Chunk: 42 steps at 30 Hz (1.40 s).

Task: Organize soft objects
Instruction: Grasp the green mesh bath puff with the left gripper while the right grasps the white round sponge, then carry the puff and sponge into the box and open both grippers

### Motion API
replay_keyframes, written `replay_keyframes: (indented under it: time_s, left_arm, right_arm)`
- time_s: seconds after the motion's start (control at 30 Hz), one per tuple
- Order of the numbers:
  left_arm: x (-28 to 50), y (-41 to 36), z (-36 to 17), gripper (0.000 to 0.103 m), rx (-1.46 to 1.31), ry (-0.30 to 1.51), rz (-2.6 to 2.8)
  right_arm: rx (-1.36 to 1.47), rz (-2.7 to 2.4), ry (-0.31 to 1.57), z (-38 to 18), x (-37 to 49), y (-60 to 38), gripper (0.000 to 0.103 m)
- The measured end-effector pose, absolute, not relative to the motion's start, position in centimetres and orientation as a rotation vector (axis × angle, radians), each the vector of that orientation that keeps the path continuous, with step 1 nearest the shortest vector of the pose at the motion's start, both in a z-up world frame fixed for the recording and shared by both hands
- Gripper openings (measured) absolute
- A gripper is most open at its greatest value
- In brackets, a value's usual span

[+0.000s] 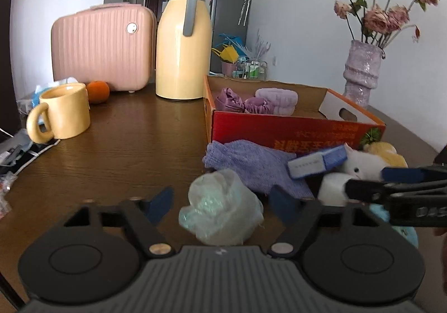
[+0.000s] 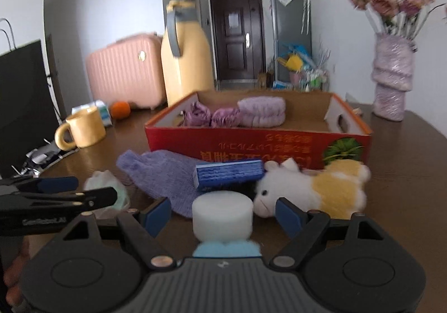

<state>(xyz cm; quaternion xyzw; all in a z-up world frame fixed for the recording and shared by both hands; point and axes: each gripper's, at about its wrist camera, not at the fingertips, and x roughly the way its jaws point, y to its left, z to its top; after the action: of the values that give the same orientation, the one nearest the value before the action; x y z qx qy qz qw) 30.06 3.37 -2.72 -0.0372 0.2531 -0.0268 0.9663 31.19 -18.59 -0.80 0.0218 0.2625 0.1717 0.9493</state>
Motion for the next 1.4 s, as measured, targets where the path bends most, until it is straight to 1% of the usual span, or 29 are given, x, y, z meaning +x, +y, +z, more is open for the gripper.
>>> replay_keyframes:
  time_s: [0.03, 0.07, 0.1, 0.13, 0.27, 0.33, 0.5, 0.73, 0.93, 1.2, 1.4]
  left_arm:
    - [30.4, 3.5, -2.9, 0.049, -0.079, 0.519, -0.057]
    - [30.6, 3.7, -3.2, 0.038, -0.085, 0.528, -0.060]
    - [30.8, 3.9, -3.4, 0.037, -0.099, 0.535, -0.063]
    - [31.0, 4.1, -3.5, 0.034, -0.107, 0.534, -0.064]
    - [30.9, 4.1, -3.4, 0.029, -0.107, 0.526, -0.071]
    - [30.5, 3.9, -3.1, 0.028, -0.105, 0.519, -0.059]
    - [27.6, 4.0, -1.0, 0.027, -0.145, 0.462, -0.045]
    - [21.4, 3.0, 2.6, 0.027, -0.138, 0.368, -0.067]
    - [15.4, 1.8, 4.3, 0.027, -0.117, 0.310, -0.100]
    - [9.8, 0.5, 4.4, 0.027, -0.109, 0.269, -0.142]
    - [8.9, 0.2, 4.4, 0.027, -0.108, 0.263, -0.146]
  right_arm:
    - [0.043, 0.354, 0.551, -1.1, 32.1, -18.2, 0.074]
    - [0.047, 0.358, 0.565, -1.4, 32.8, -18.0, 0.068]
    - [0.050, 0.365, 0.578, -1.7, 33.4, -17.8, 0.052]
    - [0.050, 0.365, 0.596, -2.1, 33.9, -17.6, 0.050]
    - [0.068, 0.365, 0.610, -3.0, 34.1, -17.7, 0.045]
    - [0.070, 0.364, 0.604, -3.0, 33.9, -17.7, 0.044]
    - [0.079, 0.364, 0.553, -1.3, 31.9, -18.4, 0.044]
    - [0.087, 0.360, 0.422, 2.3, 25.7, -20.2, 0.044]
    - [0.097, 0.359, 0.334, 4.6, 19.3, -21.7, 0.044]
    - [0.134, 0.343, 0.289, 4.3, 11.6, -23.5, 0.044]
    - [0.140, 0.344, 0.288, 3.7, 9.8, -23.7, 0.044]
